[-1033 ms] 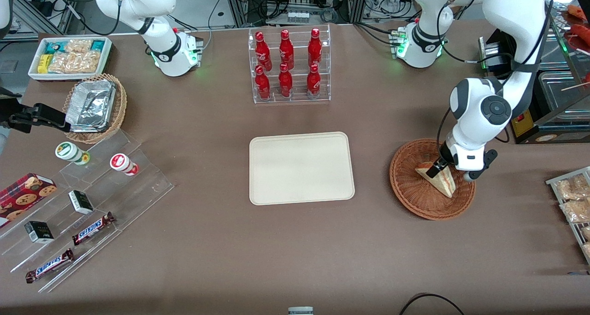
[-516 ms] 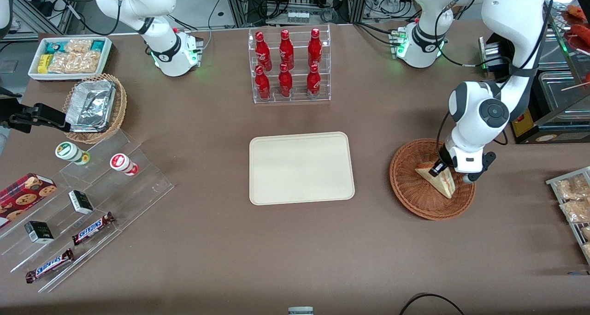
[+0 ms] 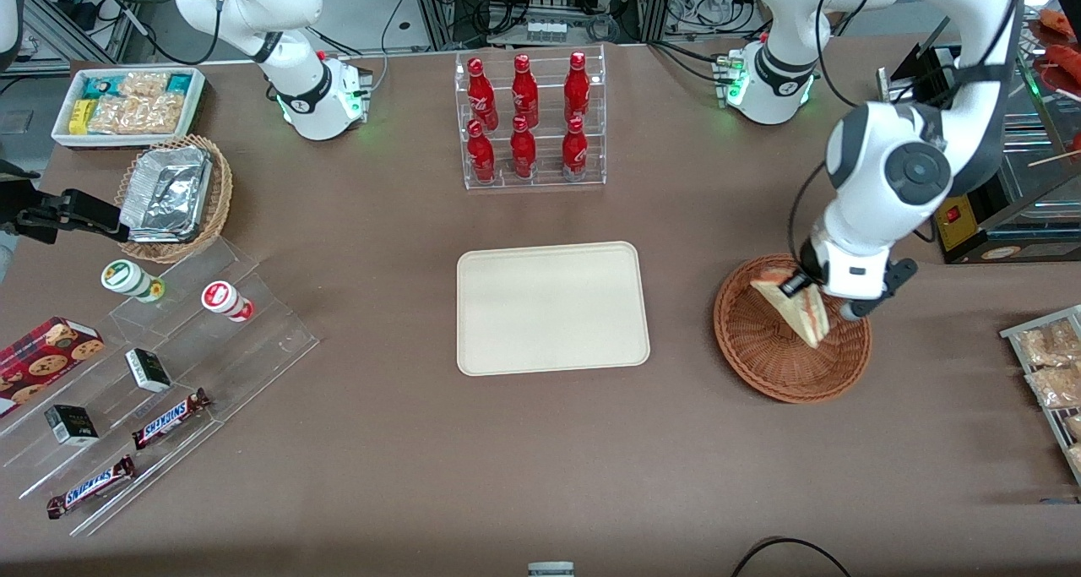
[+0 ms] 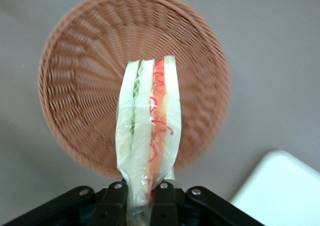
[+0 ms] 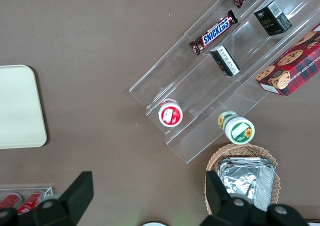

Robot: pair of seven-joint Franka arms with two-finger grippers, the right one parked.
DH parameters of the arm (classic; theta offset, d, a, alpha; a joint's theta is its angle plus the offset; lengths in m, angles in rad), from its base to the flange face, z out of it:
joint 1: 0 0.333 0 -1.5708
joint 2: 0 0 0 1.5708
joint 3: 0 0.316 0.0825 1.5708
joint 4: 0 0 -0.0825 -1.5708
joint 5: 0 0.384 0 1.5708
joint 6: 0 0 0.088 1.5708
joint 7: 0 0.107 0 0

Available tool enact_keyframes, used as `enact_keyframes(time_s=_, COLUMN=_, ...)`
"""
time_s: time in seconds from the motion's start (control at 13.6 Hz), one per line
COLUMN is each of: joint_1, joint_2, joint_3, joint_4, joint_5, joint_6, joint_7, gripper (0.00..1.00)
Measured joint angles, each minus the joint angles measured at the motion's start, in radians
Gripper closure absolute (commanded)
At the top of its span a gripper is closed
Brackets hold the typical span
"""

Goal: Place sandwich from basket to tray
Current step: 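Lift the sandwich with the left gripper and carry it toward the tray, then lower the sandwich onto the cream tray and open the left gripper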

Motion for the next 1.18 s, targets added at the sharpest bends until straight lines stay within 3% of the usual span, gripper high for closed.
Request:
enact_keyframes(time_s=0.22, joint_1=-0.172, joint_2=0.026, joint_3=-0.008, joint_4=0.066, joint_5=0.041, joint_6=-0.049, joint_7=-0.04, gripper=1.0)
enact_keyframes(time_s=0.52, joint_1=-0.362, joint_2=0.186, joint_3=-0.011, joint_4=0.204, joint_5=0.051, joint_6=-0.045, joint_7=-0.118, gripper=1.0)
enact_keyframes(time_s=0.89, joint_1=-0.503, joint_2=0.427, joint_3=-0.01, joint_4=0.436, joint_5=0.062, joint_6=-0.044, joint_7=-0.176, gripper=1.0)
enact_keyframes(time_s=1.18, joint_1=-0.543, joint_2=0.548, joint_3=-0.009, joint_4=0.538, joint_5=0.063, joint_6=-0.009, joint_7=-0.179, gripper=1.0)
